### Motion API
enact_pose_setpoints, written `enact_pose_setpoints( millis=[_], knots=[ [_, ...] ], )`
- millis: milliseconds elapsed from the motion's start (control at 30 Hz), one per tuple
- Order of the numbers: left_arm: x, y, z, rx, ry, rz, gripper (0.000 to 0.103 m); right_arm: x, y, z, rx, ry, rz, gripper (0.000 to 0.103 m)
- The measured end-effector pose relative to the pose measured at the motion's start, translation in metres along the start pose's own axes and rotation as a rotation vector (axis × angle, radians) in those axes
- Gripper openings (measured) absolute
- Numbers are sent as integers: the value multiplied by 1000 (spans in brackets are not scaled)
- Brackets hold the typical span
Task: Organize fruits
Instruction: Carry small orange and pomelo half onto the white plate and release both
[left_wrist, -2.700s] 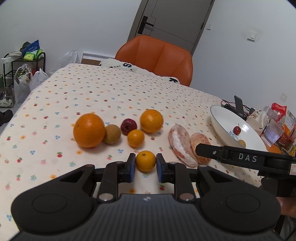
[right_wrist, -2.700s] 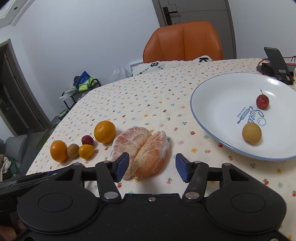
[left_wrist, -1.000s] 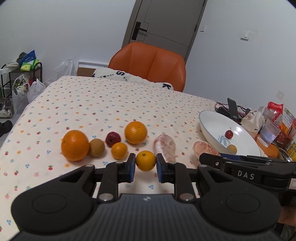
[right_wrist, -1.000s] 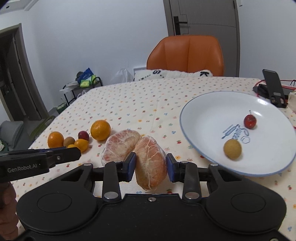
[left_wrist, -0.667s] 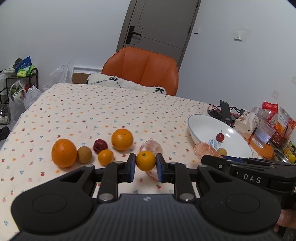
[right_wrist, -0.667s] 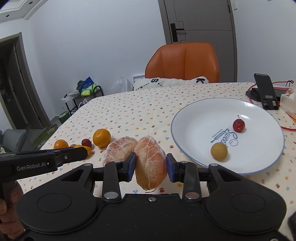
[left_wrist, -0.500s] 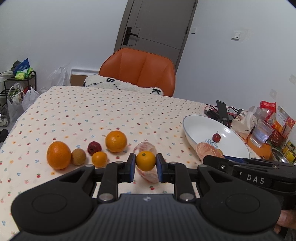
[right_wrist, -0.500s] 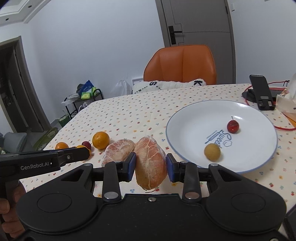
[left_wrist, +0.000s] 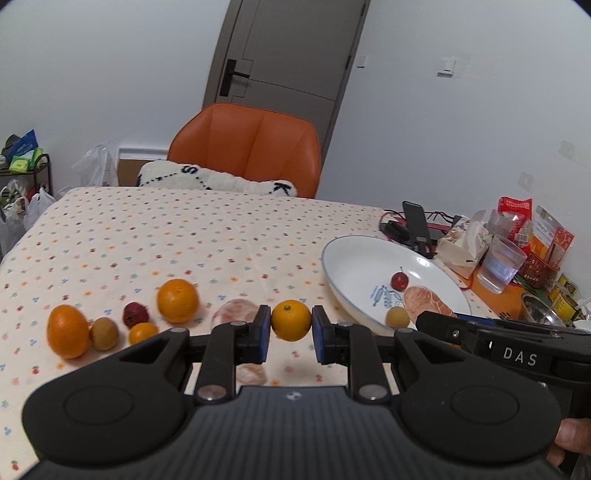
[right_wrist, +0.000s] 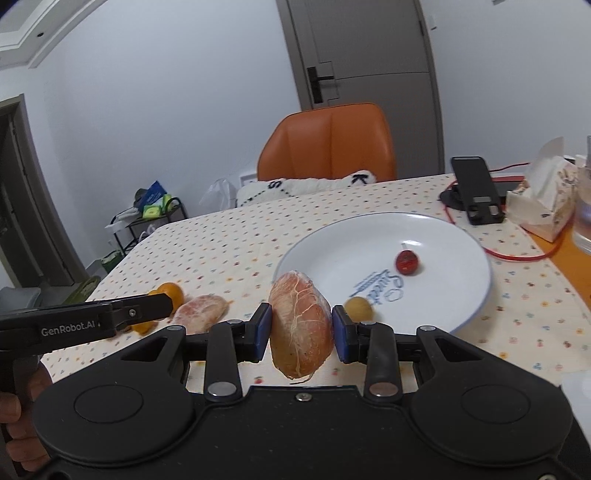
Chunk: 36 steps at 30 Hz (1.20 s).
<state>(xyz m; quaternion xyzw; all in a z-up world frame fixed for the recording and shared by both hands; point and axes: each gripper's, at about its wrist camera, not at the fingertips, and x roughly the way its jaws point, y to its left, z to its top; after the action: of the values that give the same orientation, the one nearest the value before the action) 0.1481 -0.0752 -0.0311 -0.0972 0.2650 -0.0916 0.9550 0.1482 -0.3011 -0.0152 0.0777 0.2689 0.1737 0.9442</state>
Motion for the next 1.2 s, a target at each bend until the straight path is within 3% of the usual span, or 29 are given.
enact_pose_setpoints(
  millis=[1200],
  knots=[
    [88, -68, 19, 95, 74, -56, 22, 27, -82, 10, 114, -13, -95, 33]
  ],
)
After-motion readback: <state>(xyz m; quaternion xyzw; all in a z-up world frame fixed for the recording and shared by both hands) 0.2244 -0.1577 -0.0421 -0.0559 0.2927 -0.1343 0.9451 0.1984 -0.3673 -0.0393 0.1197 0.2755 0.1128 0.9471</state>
